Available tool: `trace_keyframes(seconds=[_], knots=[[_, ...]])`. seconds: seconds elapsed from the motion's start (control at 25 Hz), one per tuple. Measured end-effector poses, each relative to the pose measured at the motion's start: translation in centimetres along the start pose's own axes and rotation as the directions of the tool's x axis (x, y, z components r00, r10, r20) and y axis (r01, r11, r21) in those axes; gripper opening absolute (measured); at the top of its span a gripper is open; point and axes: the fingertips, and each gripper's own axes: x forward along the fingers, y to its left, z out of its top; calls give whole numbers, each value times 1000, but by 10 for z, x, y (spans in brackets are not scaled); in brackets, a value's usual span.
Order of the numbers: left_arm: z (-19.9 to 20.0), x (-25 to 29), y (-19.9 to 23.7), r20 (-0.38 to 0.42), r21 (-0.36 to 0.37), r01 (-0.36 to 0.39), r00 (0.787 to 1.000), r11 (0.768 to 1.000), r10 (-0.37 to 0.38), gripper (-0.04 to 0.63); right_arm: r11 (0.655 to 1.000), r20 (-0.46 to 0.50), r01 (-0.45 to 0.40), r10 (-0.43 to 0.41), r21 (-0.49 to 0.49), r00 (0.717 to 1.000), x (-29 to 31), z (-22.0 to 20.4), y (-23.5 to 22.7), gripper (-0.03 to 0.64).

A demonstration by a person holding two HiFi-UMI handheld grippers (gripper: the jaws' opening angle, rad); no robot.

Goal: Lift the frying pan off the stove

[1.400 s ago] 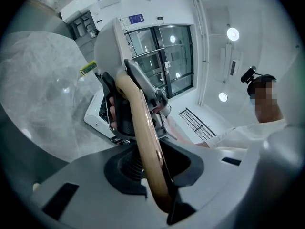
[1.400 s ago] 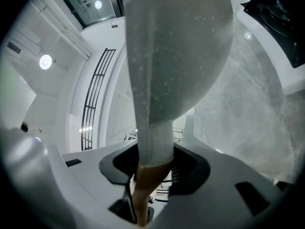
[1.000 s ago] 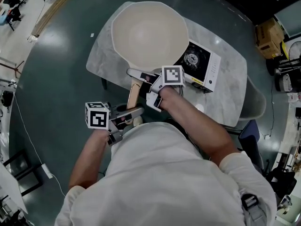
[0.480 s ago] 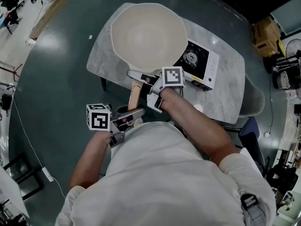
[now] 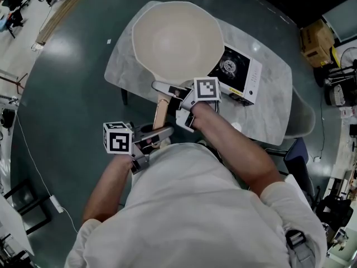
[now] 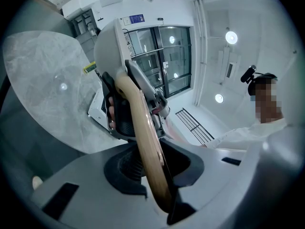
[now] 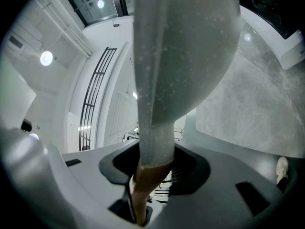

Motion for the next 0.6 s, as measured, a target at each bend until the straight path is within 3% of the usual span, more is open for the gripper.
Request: trace_keyframes(seconds=[0.6], knots=[[-1, 2, -3, 25, 6, -7, 1000, 1000, 7, 101, 1000, -26, -15, 15, 1, 1000, 0, -3, 4, 176]])
